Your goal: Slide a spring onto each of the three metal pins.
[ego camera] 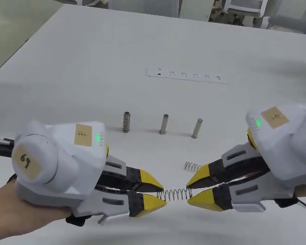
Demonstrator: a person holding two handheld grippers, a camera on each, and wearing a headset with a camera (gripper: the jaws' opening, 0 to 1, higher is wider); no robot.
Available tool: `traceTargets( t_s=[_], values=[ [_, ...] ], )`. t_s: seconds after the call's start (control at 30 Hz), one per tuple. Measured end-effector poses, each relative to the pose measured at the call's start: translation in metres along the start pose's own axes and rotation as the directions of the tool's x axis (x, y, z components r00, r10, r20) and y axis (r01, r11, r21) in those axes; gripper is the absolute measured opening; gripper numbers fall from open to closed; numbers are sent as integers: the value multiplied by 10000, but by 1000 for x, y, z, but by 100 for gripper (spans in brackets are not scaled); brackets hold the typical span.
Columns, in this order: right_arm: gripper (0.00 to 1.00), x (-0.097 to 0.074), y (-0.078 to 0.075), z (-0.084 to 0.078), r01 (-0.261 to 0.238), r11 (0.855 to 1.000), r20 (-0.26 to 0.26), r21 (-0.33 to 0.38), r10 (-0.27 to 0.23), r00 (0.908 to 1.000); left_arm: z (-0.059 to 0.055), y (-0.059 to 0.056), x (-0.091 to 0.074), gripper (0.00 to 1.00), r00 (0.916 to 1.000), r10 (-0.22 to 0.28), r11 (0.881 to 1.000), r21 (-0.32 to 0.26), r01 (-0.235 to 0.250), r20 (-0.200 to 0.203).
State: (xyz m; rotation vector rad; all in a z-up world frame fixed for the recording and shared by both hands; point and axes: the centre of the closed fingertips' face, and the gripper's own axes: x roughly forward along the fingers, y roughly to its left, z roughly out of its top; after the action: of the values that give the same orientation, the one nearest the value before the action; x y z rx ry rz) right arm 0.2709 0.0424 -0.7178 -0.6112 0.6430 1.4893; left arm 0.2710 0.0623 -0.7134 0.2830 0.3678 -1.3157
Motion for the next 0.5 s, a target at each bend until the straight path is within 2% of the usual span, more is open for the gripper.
traceTargets(
  t_s=[0.5],
  values=[
    [8, -3, 2, 0, -134, 9997, -286, -199, 128, 9995, -1, -1, 5, 2, 10000, -93, 9999, -131, 93, 2]
  ],
)
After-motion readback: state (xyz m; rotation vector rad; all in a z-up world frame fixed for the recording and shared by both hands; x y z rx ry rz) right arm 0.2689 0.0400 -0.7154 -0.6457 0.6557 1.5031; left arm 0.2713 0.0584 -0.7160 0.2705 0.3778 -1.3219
